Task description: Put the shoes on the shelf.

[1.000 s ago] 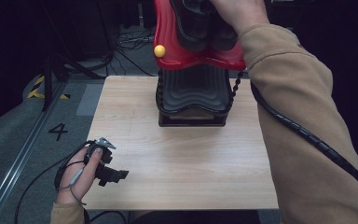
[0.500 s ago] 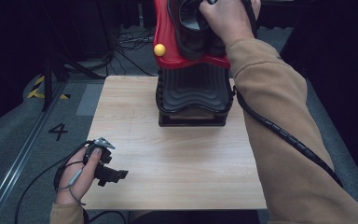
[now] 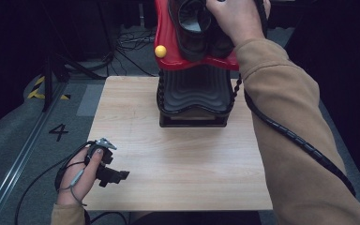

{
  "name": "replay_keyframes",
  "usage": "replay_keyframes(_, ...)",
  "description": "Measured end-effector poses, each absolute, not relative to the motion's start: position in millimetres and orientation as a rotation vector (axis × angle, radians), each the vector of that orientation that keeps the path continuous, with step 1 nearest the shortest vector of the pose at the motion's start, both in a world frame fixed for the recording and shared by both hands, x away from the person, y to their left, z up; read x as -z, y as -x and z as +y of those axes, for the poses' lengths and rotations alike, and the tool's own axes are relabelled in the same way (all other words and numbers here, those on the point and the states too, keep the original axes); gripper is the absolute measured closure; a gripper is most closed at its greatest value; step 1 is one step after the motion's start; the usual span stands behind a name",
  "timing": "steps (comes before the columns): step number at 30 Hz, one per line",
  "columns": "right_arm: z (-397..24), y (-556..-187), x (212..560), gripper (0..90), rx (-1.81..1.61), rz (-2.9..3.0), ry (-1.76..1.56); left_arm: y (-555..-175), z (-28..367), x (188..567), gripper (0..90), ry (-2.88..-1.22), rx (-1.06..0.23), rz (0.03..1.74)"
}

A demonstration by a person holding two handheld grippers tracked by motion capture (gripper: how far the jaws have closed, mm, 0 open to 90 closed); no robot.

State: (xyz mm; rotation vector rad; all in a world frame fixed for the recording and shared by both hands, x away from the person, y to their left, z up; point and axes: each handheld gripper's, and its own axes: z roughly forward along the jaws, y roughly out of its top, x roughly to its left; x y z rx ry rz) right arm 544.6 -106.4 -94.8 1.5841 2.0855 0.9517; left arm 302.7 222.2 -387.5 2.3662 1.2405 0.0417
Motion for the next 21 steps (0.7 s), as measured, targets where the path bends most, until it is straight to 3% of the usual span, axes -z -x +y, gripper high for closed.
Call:
replay_keyframes(12,-148.3,-510.8,58.2,50.6,-1.045,2.193,-1.426,-302.4,219.8,386.9,18.4,-2.37,-0.046,1.238)
replay_keyframes(21,-181.5,-482.9,55.5,50.0,-1.072,2.291,-1.328,-304.1,217.6,387.9,18.4,-2.384,-0.045,1.239)
